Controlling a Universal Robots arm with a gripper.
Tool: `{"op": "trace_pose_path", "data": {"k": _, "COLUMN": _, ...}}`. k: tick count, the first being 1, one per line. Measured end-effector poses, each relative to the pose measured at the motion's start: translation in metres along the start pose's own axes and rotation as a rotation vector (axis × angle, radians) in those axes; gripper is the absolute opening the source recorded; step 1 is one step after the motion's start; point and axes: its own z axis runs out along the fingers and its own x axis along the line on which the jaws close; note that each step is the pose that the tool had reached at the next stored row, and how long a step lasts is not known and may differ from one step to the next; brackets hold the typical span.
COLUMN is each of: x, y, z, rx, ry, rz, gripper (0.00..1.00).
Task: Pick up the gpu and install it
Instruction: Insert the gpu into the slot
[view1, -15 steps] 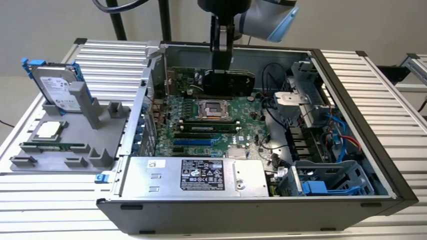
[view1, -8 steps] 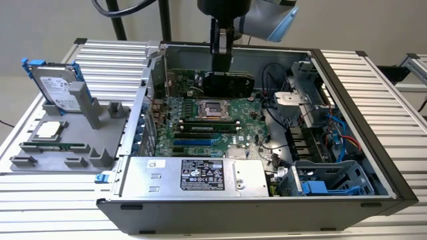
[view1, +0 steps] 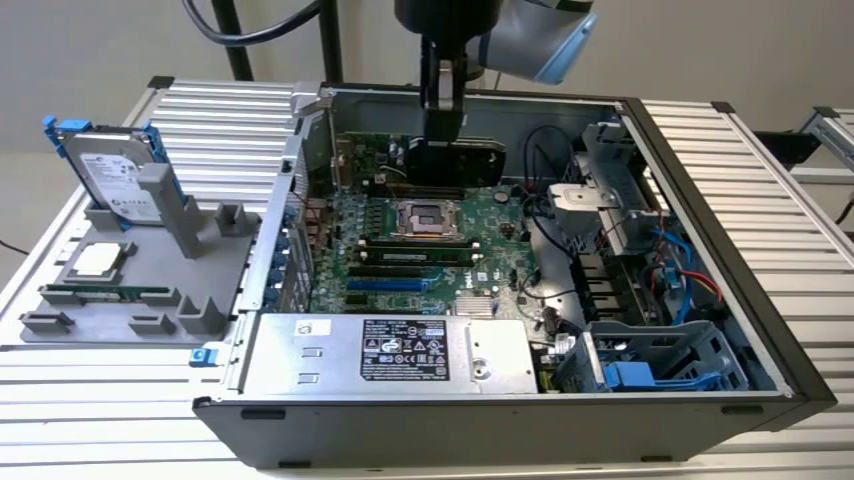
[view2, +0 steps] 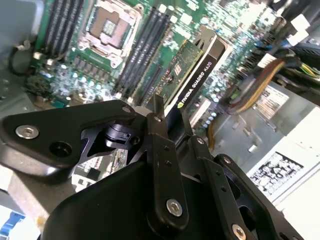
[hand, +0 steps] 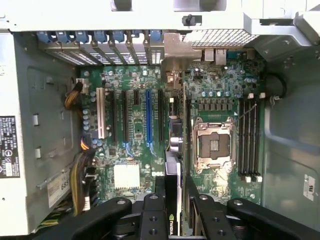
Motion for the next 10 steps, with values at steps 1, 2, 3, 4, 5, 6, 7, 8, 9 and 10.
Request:
{"op": "trace_pose_path", "data": {"k": 1, "x": -0.0001, "y": 0.0, "z": 0.0005, "rx": 0.0001, "ry": -0.0005, "rz": 0.0, "gripper": 0.0}}
{"op": "trace_pose_path", "data": {"k": 2, "x": 0.0, "y": 0.0, "z": 0.0009, "rx": -0.0001, "ry": -0.0003, "rz": -0.001, "gripper": 0.0}}
{"op": "trace_pose_path", "data": {"k": 3, "x": 0.0, "y": 0.0001, "z": 0.0014, "rx": -0.0002, "ry": -0.0004, "rz": -0.002, "gripper": 0.0}}
{"op": "trace_pose_path", "data": {"k": 4, "x": 0.0001, "y": 0.0, "z": 0.002, "rx": -0.0001, "ry": -0.0005, "rz": -0.002, "gripper": 0.0}}
{"op": "trace_pose_path", "data": {"k": 5, "x": 0.0001, "y": 0.0001, "z": 0.0028, "rx": -0.0002, "ry": -0.0005, "rz": -0.003, "gripper": 0.0}}
{"op": "trace_pose_path", "data": {"k": 6, "x": 0.0001, "y": 0.0001, "z": 0.0034, "rx": -0.0002, "ry": -0.0005, "rz": -0.004, "gripper": 0.0}}
{"op": "trace_pose_path", "data": {"k": 7, "x": 0.0002, "y": 0.0001, "z": 0.0041, "rx": -0.0004, "ry": -0.0005, "rz": -0.005, "gripper": 0.0}}
{"op": "trace_pose_path", "data": {"k": 8, "x": 0.0002, "y": 0.0001, "z": 0.0045, "rx": -0.0005, "ry": -0.0004, "rz": -0.007, "gripper": 0.0}}
{"op": "trace_pose_path", "data": {"k": 9, "x": 0.0002, "y": 0.0001, "z": 0.0049, "rx": -0.0005, "ry": -0.0005, "rz": -0.009, "gripper": 0.0}}
{"op": "trace_pose_path", "data": {"k": 10, "x": 0.0002, "y": 0.0001, "z": 0.0053, "rx": -0.0006, "ry": -0.0006, "rz": -0.011, "gripper": 0.0}}
